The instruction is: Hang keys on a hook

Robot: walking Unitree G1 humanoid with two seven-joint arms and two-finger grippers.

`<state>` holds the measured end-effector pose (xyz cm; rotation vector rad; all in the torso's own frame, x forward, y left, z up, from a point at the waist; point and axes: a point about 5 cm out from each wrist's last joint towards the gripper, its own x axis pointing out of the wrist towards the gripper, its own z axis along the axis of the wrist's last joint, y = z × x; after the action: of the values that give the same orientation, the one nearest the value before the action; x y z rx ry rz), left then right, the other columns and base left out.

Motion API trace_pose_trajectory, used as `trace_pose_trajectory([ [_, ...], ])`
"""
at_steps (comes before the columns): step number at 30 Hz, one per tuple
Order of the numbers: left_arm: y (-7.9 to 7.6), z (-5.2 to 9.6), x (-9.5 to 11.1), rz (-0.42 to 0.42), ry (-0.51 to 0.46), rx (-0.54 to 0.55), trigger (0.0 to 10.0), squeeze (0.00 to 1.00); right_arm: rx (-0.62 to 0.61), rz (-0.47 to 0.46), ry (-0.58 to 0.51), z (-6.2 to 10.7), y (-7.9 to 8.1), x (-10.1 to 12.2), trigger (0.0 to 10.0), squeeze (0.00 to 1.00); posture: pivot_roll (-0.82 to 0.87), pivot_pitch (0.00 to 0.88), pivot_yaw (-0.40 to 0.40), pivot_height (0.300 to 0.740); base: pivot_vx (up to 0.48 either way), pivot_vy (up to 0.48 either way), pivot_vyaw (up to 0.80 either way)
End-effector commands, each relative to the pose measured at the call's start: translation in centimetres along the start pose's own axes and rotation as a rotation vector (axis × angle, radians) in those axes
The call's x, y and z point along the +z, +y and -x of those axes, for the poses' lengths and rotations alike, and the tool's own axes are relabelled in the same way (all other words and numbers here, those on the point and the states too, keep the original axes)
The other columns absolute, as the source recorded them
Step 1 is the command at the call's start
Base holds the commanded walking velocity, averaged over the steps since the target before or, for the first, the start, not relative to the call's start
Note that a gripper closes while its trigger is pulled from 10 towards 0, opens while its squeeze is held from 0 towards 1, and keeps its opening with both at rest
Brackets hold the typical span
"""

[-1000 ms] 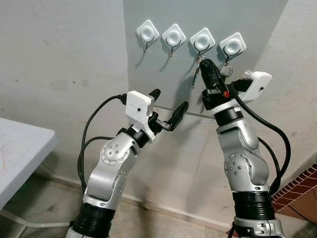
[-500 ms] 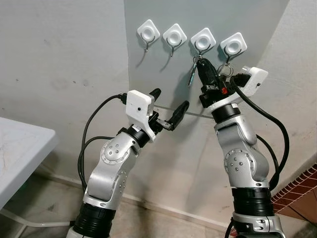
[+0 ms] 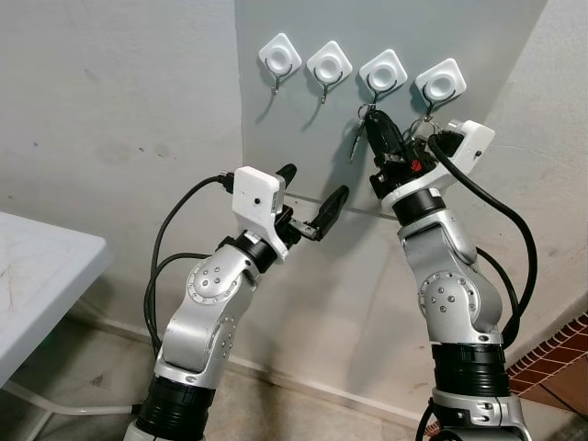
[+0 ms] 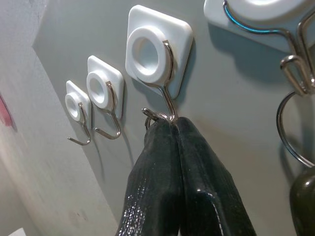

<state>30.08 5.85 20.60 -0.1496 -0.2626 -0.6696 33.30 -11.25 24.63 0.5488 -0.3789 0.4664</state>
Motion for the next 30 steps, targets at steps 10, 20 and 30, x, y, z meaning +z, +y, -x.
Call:
trace_pose_trajectory([
  [10, -0.2, -0.1, 0.6, 0.005, -0.019, -0.004, 10.0, 0.00, 0.002, -0.005, -0.012, 0.2, 0.0, 0.4, 10.0, 0.00, -0.02, 0.034, -0.044, 0.740, 0.000, 0.000, 0.00],
  [20, -0.2, -0.1, 0.7, 0.011, -0.021, -0.001, 10.0, 0.00, -0.022, 0.020, 0.015, 0.9, -0.3, -0.5, 10.0, 0.00, -0.02, 0.035, -0.043, 0.740, 0.000, 0.000, 0.00],
  [30, -0.1, -0.2, 0.7, 0.015, -0.020, 0.005, 10.0, 0.00, -0.002, 0.050, -0.019, 0.9, -0.1, -0.2, 10.0, 1.00, -0.02, 0.036, -0.044, 0.740, 0.000, 0.000, 0.00],
])
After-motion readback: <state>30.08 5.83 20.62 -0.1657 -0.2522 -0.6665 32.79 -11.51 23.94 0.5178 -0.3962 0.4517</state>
